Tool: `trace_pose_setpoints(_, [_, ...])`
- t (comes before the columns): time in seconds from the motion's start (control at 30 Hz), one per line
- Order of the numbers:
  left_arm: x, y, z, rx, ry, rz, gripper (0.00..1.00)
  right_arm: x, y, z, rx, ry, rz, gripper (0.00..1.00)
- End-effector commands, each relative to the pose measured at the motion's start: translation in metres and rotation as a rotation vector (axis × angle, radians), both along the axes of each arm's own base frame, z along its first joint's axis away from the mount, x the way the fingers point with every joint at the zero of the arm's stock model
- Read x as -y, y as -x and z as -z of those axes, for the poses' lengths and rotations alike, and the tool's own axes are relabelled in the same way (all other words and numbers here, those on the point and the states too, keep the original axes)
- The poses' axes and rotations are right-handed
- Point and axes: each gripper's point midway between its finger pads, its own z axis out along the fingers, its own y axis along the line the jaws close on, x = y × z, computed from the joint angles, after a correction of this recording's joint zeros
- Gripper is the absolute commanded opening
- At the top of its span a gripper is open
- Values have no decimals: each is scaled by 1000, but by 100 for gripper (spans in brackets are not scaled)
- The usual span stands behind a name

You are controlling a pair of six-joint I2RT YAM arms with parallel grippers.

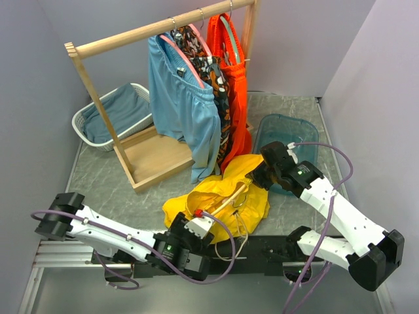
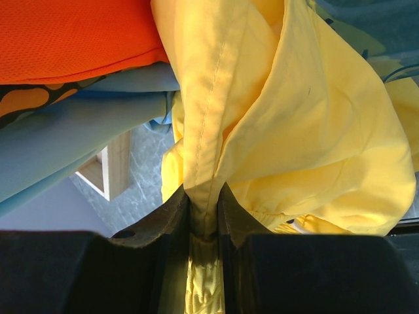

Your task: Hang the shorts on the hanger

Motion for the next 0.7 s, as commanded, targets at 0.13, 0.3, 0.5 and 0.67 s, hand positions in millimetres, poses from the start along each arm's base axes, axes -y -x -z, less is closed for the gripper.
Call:
trace_pose_setpoints(0.13, [40,-6,-27,36,177,125,77,-12,-2,-18,44,-65,-35,0])
trace_pose_setpoints(0.3, [45,-8,-32,23,265,200,70,-15,-1,-20,42,-76,-50,0])
trace_pose_setpoints(0.5, [48,-13,-19,37,264,216,70,-19,0,-27,56,-94,-74,0])
trace_pose_setpoints(0.67, [49,-21,-23,83,322,213,48,-19,3,-27,57,-100,-82,0])
